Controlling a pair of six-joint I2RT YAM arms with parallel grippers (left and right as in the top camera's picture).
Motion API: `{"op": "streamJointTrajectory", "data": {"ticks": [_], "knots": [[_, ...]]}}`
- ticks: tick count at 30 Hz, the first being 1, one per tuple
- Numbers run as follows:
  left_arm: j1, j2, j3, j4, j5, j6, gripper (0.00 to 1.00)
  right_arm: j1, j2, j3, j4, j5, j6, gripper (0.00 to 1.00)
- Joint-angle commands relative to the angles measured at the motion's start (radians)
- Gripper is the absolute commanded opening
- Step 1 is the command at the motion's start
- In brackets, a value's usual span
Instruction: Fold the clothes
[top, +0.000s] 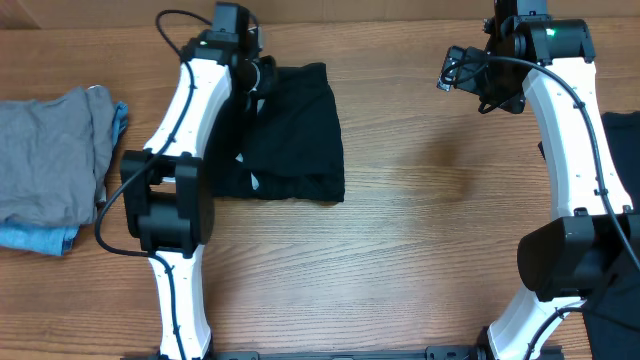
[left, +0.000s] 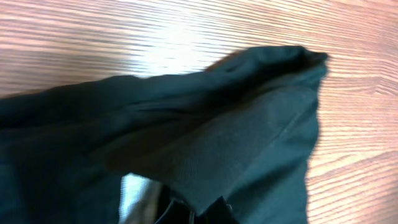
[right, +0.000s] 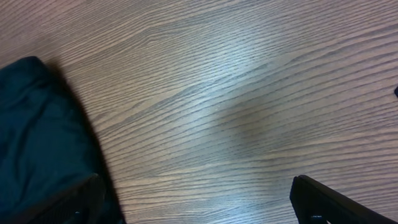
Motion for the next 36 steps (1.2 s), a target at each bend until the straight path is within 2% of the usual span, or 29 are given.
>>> {"op": "streamJointTrajectory", "data": {"ticks": [1, 6, 10, 12, 14, 15, 16, 17, 18, 19, 20, 24, 25, 26, 27, 29, 31, 33, 35, 36], "knots": [[0.051, -0.065, 0.001, -0.032, 0.011, -0.005, 0.04, 0.002, -0.023, 0.013, 0.002, 0.006, -0.003, 1.0], [0.073, -0.064, 0.001, -0.065, -0.05, -0.002, 0.04, 0.002, -0.023, 0.013, 0.002, 0.005, -0.003, 1.0], [0.066, -0.042, 0.0, -0.119, -0.184, -0.003, 0.04, 0.002, -0.023, 0.013, 0.002, 0.005, -0.003, 1.0], [0.066, -0.033, 0.0, -0.148, -0.243, -0.003, 0.08, 0.002, -0.023, 0.013, 0.002, 0.005, -0.003, 1.0], [0.07, -0.031, -0.001, -0.168, -0.278, -0.005, 0.22, 0.002, -0.023, 0.013, 0.002, 0.006, -0.003, 1.0], [0.072, -0.031, -0.001, -0.176, -0.293, -0.005, 0.34, 0.002, -0.023, 0.013, 0.002, 0.005, -0.003, 1.0], [0.072, -0.031, -0.001, -0.181, -0.311, -0.005, 0.57, 0.002, -0.023, 0.013, 0.002, 0.006, -0.003, 1.0], [0.072, -0.031, -0.001, -0.184, -0.327, -0.002, 0.68, 0.002, -0.023, 0.013, 0.002, 0.005, -0.003, 1.0], [0.072, -0.031, 0.0, -0.184, -0.333, -0.002, 0.69, 0.002, -0.023, 0.013, 0.002, 0.006, -0.003, 1.0], [0.072, -0.033, 0.001, -0.184, -0.328, -0.002, 0.68, 0.002, -0.023, 0.013, 0.002, 0.005, -0.003, 1.0], [0.072, -0.042, 0.013, -0.189, -0.314, -0.002, 0.62, 0.002, -0.023, 0.013, 0.002, 0.005, -0.003, 1.0], [0.059, -0.102, 0.078, -0.209, -0.207, -0.002, 0.51, 0.002, -0.023, 0.013, 0.002, 0.005, -0.003, 1.0], [0.05, -0.119, 0.08, -0.19, -0.156, -0.002, 0.33, 0.002, -0.023, 0.013, 0.002, 0.005, -0.003, 1.0], [0.042, -0.121, 0.08, -0.179, -0.136, -0.002, 0.24, 0.002, -0.023, 0.013, 0.002, 0.005, -0.003, 1.0], [0.031, -0.119, 0.08, -0.173, -0.132, -0.002, 0.05, 0.002, -0.023, 0.013, 0.002, 0.005, -0.003, 1.0], [0.006, -0.108, 0.079, -0.164, -0.132, 0.046, 0.04, 0.002, -0.023, 0.013, 0.002, 0.005, -0.003, 1.0], [-0.027, -0.096, 0.079, -0.13, -0.132, 0.149, 0.04, 0.002, -0.023, 0.013, 0.066, -0.015, 0.009, 1.0], [-0.047, -0.083, 0.078, -0.115, -0.136, 0.195, 0.04, 0.006, -0.021, 0.013, 0.045, -0.177, 0.013, 1.0], [-0.049, -0.061, 0.078, -0.11, -0.159, 0.204, 0.05, 0.046, -0.009, 0.012, 0.024, -0.24, -0.042, 0.66], [-0.049, -0.046, 0.078, -0.107, -0.162, 0.204, 0.05, 0.073, -0.003, 0.012, 0.016, -0.239, -0.042, 0.38]]}}
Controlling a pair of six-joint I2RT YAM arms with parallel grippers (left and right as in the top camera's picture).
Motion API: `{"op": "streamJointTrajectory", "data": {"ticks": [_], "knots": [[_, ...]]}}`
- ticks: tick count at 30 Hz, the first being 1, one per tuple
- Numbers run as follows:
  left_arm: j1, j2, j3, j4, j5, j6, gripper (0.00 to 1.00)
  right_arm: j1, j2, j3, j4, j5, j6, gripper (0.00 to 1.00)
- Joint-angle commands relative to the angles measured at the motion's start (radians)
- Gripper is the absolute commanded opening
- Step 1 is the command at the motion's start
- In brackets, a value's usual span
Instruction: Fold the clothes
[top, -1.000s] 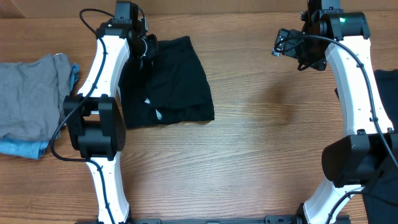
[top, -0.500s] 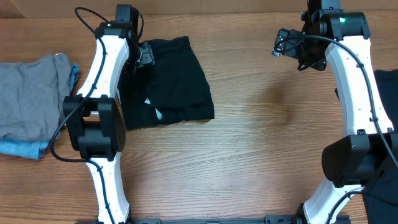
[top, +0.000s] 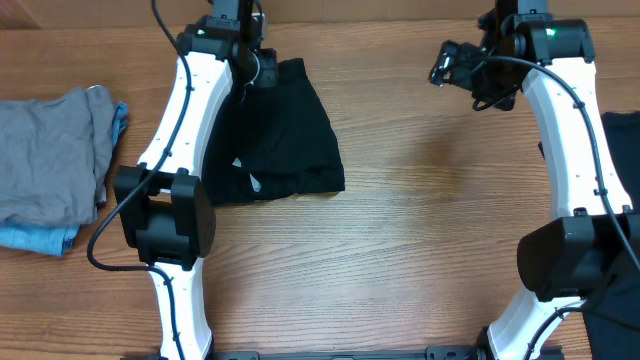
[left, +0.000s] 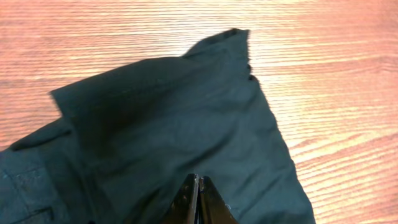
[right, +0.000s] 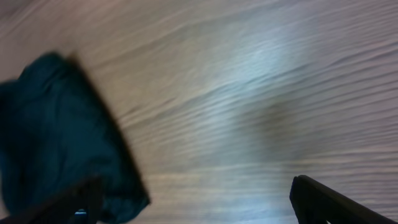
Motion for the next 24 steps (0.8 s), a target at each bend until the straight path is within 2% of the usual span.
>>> {"op": "streamJointTrajectory", "data": {"ticks": [1, 4, 8, 12, 16, 18, 21, 23, 24], "knots": [[-0.002, 0.061, 0.014, 0.011, -0.018, 0.062, 0.06, 0.105, 0.006, -0.001, -0.006, -0.092, -0.029, 0.04], [0.006, 0.105, 0.014, 0.025, -0.076, 0.063, 0.08, 0.245, 0.011, -0.094, 0.087, -0.108, -0.032, 0.04], [0.021, 0.131, 0.014, 0.027, -0.12, 0.082, 0.05, 0.382, 0.011, -0.279, 0.332, -0.233, -0.031, 0.04], [0.041, 0.153, 0.014, 0.052, -0.169, 0.097, 0.04, 0.439, 0.012, -0.473, 0.64, -0.299, 0.003, 0.04], [0.05, 0.202, 0.014, 0.084, -0.167, 0.096, 0.04, 0.454, 0.015, -0.675, 1.036, -0.291, 0.114, 0.04], [0.05, 0.241, 0.014, 0.09, -0.167, 0.096, 0.04, 0.463, 0.04, -0.715, 1.111, -0.266, 0.131, 0.04], [0.052, 0.274, 0.014, 0.095, -0.167, 0.096, 0.05, 0.474, 0.097, -0.72, 1.131, -0.254, 0.159, 0.04], [0.052, 0.277, 0.014, 0.099, -0.167, 0.092, 0.06, 0.484, 0.142, -0.72, 1.113, -0.254, 0.266, 0.04], [0.053, 0.277, 0.014, 0.104, -0.167, 0.092, 0.06, 0.485, 0.152, -0.72, 1.051, -0.255, 0.353, 0.04]]}}
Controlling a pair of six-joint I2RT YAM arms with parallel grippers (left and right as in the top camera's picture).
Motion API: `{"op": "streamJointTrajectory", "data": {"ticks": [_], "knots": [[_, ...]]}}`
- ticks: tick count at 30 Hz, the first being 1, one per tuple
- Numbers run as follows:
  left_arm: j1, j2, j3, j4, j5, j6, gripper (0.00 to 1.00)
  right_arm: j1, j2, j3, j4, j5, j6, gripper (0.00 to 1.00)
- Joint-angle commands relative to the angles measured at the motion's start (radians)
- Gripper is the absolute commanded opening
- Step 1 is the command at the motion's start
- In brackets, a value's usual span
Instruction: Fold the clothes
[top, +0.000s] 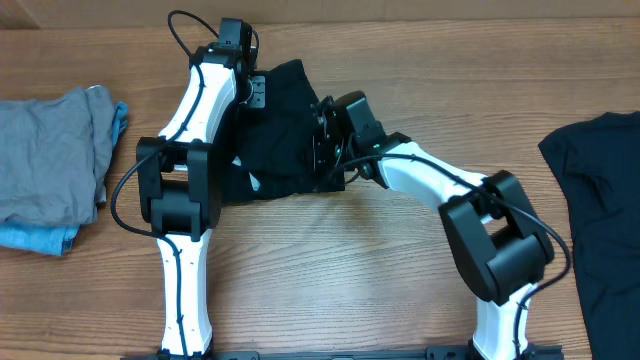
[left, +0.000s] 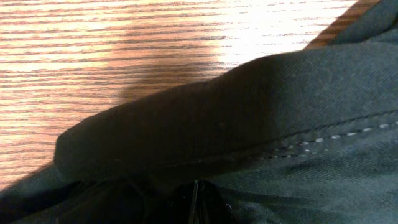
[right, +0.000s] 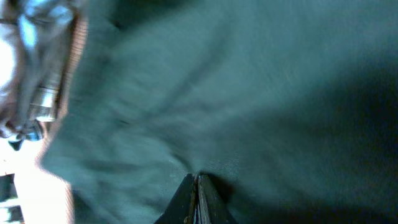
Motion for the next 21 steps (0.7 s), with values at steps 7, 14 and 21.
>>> {"op": "streamJointTrajectory", "data": {"ticks": [7, 14, 21], "knots": [[0.014, 0.027, 0.057, 0.031, -0.012, 0.019, 0.04, 0.03, 0.043, -0.017, -0.323, 0.052, 0.332, 0.04], [0.013, 0.027, 0.491, -0.412, 0.067, -0.113, 0.05, 0.037, 0.043, -0.017, -0.322, 0.068, 0.332, 0.04], [0.01, 0.03, 0.38, -0.812, 0.287, -0.116, 0.1, 0.037, 0.043, -0.017, -0.314, 0.069, 0.328, 0.07]]}}
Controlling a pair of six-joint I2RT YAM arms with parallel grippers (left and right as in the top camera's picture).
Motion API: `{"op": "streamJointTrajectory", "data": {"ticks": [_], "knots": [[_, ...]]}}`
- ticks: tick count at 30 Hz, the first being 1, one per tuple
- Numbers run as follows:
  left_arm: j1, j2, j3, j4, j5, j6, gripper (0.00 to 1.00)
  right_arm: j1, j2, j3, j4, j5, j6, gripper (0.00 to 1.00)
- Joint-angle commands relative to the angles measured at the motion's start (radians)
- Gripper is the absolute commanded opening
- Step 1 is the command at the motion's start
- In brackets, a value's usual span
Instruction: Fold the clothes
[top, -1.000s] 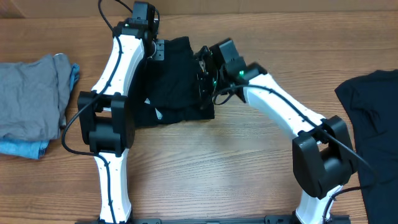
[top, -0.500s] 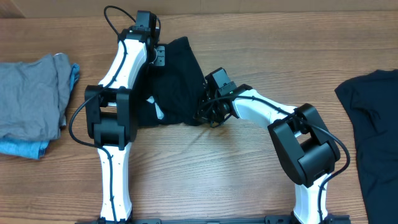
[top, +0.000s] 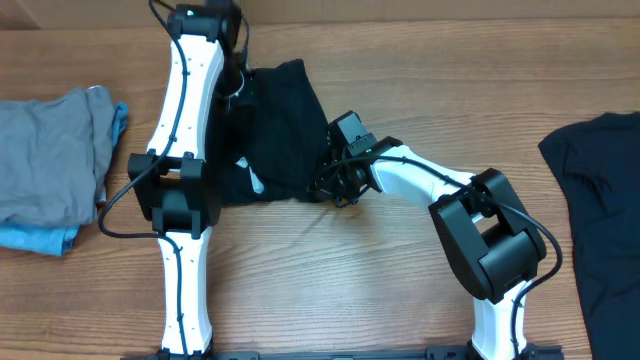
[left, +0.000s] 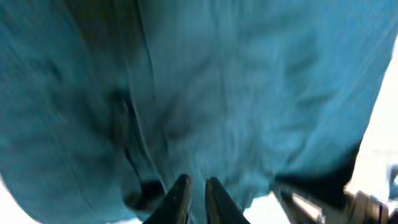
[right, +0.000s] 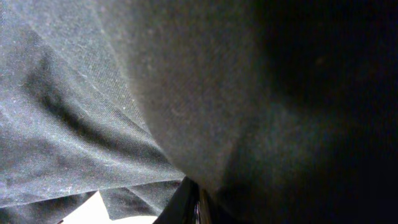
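A black garment (top: 285, 120) lies bunched on the wooden table (top: 400, 270) at the back, left of centre. My left gripper (top: 238, 88) is at its upper left edge. In the left wrist view, which is blurred, the left gripper (left: 194, 190) has its fingers nearly together with cloth (left: 236, 93) between them. My right gripper (top: 328, 186) reaches across to the garment's lower right edge. The right wrist view shows that gripper (right: 196, 200) shut, with dark cloth (right: 186, 93) filling the frame.
A pile of grey clothes (top: 50, 150) lies on a blue piece (top: 40, 240) at the left edge. A second black garment (top: 600, 200) lies spread at the right edge. Both arms cross the table's back half.
My right gripper has moved from the garment's right edge down to its lower right corner. The left arm now stands farther back, and the garment's lower part looks narrower.
First my left gripper was at the garment's upper left edge while the right hung open at the back right. Then the left was shut on the garment's top. Then the right was shut at its right edge, and is now at the lower right corner.
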Motion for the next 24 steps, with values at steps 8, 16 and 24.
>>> {"op": "streamJointTrajectory", "data": {"ticks": [8, 16, 24], "knots": [[-0.003, 0.002, -0.353, 0.008, 0.096, 0.05, 0.04, 0.01, 0.016, -0.017, -0.007, 0.06, 0.0, 0.1], [0.056, 0.0, -0.561, 0.106, -0.048, -0.05, 0.04, 0.003, 0.016, -0.017, -0.014, 0.058, -0.007, 0.11], [0.035, -0.048, -0.068, -0.047, -0.036, -0.048, 0.06, -0.036, -0.083, 0.153, -0.186, -0.046, -0.229, 0.08]]}}
